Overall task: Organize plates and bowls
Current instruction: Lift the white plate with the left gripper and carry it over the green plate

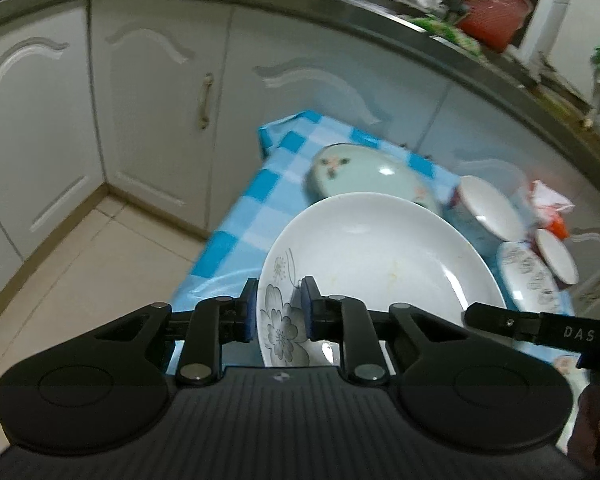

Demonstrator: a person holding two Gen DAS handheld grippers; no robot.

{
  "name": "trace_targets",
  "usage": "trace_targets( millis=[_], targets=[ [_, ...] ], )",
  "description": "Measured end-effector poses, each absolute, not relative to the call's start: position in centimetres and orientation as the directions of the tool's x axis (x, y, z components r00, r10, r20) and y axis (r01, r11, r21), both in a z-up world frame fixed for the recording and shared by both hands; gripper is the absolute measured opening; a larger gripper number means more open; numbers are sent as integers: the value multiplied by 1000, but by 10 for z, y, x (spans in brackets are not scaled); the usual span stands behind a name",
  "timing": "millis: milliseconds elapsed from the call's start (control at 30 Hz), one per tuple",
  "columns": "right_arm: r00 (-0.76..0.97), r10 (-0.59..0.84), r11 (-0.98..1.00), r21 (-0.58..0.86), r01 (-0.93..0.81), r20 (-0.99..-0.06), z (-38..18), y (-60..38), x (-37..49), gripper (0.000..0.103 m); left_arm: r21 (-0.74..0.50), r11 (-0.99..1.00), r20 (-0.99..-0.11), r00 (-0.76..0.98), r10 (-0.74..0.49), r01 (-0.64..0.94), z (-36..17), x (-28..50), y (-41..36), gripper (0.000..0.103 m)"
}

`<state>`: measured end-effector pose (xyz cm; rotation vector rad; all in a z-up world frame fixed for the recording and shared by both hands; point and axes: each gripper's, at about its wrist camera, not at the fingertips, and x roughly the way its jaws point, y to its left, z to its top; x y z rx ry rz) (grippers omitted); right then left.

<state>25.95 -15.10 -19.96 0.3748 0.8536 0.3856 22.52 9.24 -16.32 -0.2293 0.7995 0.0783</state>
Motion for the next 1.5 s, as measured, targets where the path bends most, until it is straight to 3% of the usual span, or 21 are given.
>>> trace_targets(
  millis=[300,667,1067,1500],
  targets=[
    [663,391,892,442,-100,-639,-167,-219,200,8,-228,974,-717,678,-163,-7,-144,209,17,19],
    [690,246,899,426,100,-681,-165,-319,122,8,-244,953,-761,574,-303,181,-165,200,-83,18],
    [677,173,860,445,250,-715,-197,-381,84,9,-168,947,-812,506,-290,273,-198,203,-145,20],
    [660,184,855,450,258,-728,-212,-393,82,8,-117,954,-835,494,-244,275,-209,198,-164,20]
  ],
)
